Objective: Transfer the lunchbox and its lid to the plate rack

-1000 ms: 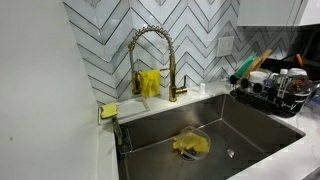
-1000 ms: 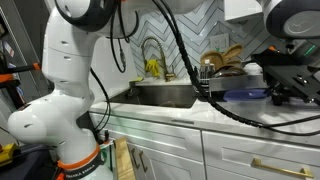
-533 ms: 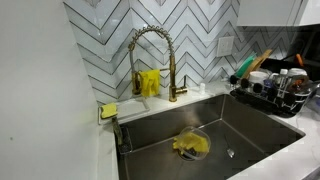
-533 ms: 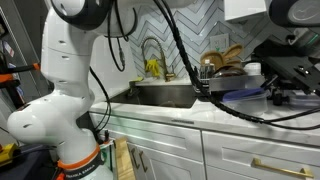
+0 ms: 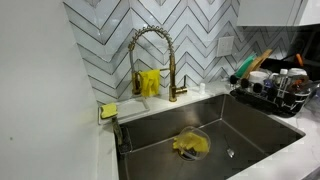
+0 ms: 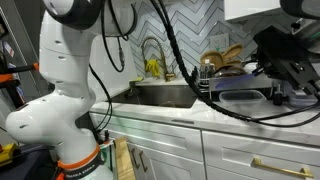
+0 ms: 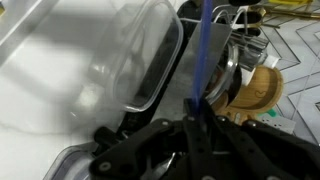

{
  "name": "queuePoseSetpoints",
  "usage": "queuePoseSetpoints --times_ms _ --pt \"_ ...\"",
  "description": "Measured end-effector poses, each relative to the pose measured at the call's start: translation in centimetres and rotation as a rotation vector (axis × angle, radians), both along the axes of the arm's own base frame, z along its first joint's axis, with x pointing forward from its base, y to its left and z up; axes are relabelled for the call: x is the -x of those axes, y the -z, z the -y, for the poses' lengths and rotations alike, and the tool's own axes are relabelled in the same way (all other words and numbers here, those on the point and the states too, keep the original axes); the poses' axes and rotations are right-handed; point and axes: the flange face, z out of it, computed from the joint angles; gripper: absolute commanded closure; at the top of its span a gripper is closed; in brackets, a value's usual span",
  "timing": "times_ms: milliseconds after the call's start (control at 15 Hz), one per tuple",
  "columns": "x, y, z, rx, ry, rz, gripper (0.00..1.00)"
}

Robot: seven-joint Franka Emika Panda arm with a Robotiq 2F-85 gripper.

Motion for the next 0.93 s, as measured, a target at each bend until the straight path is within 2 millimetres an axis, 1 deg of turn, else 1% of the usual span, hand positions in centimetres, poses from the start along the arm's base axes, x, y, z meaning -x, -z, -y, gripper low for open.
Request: queuePoseSetpoints --times_ms 267,467,667,800,933 --pt "0.3 -0.2 0.2 -0.056 -0.005 0.009 0.98" --pt "0.5 -1.2 0.1 -0.050 -0.024 0.010 0.98" --pt "1.6 -3.4 -0.2 0.011 -0.062 -0.009 0.98" --pt "2.6 -5.7 -0.7 0.083 -0.099 -0.026 0.98" --pt "3.6 -8.0 -1.6 0.173 -0.143 -0.038 0.98"
